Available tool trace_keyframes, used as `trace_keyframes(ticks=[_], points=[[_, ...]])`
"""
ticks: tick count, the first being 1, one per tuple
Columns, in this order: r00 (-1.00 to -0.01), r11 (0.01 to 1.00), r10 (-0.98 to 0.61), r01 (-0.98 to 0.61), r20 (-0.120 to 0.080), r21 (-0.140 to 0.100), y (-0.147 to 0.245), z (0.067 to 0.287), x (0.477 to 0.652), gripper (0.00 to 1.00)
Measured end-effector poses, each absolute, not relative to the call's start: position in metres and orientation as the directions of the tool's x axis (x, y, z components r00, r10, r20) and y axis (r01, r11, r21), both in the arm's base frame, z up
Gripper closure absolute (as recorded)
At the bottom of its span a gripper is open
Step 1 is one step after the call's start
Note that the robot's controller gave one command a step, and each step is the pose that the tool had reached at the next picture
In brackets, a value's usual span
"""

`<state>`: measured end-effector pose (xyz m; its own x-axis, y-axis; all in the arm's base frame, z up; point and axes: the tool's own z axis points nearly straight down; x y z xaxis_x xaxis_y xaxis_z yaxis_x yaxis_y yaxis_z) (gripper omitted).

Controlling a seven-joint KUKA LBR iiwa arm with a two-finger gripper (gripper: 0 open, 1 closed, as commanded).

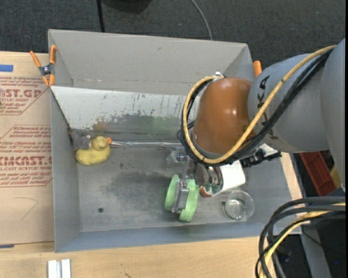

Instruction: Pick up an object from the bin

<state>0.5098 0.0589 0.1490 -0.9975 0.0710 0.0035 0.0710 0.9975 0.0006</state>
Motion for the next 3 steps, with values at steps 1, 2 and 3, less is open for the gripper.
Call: trace_keyframes(ticks=[1, 2, 3], points=[[-0.999, 0.999, -0.053, -0.053, 0.003, 0.001, 0.045, 0.133, 0.509, 0.00], [-0.959, 0.959, -0.284, -0.284, 0.003, 0.002, 0.031, 0.120, 0.512, 0.00], [-0.986, 0.986, -0.166, -0.166, 0.002, 0.003, 0.011, 0.115, 0.497, 0.00]])
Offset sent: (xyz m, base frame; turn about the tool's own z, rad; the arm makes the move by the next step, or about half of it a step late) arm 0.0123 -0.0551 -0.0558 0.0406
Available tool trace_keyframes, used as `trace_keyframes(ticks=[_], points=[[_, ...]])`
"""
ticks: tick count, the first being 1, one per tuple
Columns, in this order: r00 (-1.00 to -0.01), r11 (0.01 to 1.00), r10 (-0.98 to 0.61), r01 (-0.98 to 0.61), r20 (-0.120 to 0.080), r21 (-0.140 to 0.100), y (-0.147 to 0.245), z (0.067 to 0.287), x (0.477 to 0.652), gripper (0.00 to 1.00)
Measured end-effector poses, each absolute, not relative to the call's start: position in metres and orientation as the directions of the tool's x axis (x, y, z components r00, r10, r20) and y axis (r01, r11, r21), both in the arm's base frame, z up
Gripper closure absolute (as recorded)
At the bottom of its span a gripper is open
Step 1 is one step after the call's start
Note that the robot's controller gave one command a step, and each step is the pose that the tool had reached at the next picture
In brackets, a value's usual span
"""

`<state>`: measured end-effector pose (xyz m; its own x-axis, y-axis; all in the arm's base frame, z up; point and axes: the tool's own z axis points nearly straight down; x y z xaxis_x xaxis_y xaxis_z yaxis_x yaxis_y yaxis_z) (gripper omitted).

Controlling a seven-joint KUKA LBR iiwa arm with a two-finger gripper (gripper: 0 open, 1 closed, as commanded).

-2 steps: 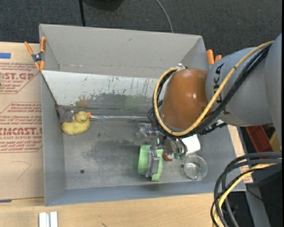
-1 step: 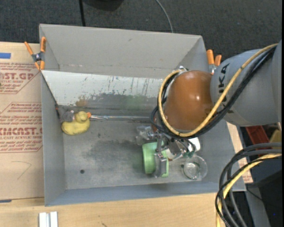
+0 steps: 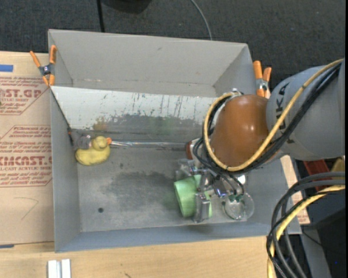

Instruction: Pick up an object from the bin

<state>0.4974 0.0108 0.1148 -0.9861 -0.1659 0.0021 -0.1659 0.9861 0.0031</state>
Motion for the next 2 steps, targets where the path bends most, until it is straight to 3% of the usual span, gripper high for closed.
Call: trace_keyframes(ticks=[1, 2], points=[[-0.910, 0.910, -0.415, -0.415, -0.007, 0.002, -0.0260, 0.1064, 0.5233, 1.00], [-0.910, 0.910, -0.415, -0.415, -0.007, 0.002, -0.0259, 0.1064, 0.5233, 1.00]])
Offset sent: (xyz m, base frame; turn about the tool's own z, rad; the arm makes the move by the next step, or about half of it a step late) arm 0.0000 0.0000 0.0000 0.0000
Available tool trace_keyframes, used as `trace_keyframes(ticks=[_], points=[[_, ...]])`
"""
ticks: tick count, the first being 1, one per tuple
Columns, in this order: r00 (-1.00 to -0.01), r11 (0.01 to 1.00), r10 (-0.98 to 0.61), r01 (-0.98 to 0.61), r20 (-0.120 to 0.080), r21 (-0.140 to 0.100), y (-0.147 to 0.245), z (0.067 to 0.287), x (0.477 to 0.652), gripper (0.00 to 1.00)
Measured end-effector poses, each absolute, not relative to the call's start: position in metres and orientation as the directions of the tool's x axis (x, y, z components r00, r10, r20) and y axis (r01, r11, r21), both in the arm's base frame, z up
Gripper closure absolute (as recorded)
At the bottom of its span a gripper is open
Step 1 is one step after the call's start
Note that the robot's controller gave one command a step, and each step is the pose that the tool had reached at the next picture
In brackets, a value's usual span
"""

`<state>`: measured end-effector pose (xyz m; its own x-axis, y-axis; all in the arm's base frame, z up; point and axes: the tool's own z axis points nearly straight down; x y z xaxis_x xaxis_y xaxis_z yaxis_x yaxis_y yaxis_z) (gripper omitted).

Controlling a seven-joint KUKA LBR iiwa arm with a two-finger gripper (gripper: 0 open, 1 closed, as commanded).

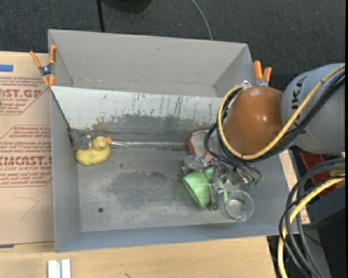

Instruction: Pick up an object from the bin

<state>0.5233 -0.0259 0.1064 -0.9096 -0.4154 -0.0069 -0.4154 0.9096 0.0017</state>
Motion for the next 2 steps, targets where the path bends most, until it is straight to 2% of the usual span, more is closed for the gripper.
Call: trace_keyframes(ticks=[1, 2], points=[[-0.912, 0.912, -0.410, -0.410, 0.005, 0.007, -0.029, 0.138, 0.521, 1.00], [-0.913, 0.913, -0.407, -0.407, -0.001, 0.004, -0.027, 0.191, 0.519, 1.00]])
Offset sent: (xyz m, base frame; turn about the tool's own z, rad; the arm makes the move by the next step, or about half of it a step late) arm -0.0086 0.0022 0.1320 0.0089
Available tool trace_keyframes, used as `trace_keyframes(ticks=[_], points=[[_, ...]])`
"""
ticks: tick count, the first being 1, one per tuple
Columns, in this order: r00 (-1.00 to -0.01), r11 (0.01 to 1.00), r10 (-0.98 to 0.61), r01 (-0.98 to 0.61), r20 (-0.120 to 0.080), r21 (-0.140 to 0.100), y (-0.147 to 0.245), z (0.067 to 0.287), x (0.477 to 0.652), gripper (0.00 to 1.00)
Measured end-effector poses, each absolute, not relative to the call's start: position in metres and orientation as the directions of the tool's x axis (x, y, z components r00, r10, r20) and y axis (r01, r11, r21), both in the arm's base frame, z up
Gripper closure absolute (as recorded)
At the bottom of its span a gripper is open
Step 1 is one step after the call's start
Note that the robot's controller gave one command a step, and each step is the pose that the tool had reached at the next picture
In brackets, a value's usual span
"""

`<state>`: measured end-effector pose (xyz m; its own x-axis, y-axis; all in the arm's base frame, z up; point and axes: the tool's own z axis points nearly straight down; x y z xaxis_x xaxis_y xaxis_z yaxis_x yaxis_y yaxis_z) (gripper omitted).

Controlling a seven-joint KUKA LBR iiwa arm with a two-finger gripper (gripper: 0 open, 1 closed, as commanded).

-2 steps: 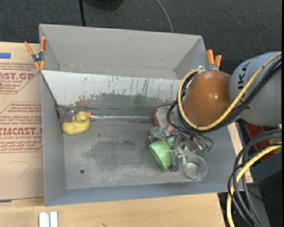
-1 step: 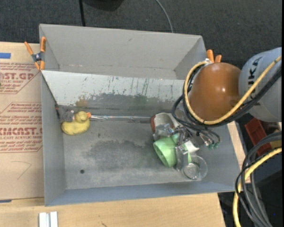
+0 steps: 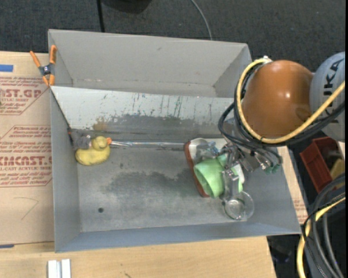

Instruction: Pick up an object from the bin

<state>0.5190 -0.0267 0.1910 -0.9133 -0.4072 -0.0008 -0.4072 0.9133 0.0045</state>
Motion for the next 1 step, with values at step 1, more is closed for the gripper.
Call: trace_keyframes(ticks=[1], points=[[-0.923, 0.923, -0.384, -0.384, 0.003, 0.007, -0.0177, 0.2475, 0.5225, 1.00]])
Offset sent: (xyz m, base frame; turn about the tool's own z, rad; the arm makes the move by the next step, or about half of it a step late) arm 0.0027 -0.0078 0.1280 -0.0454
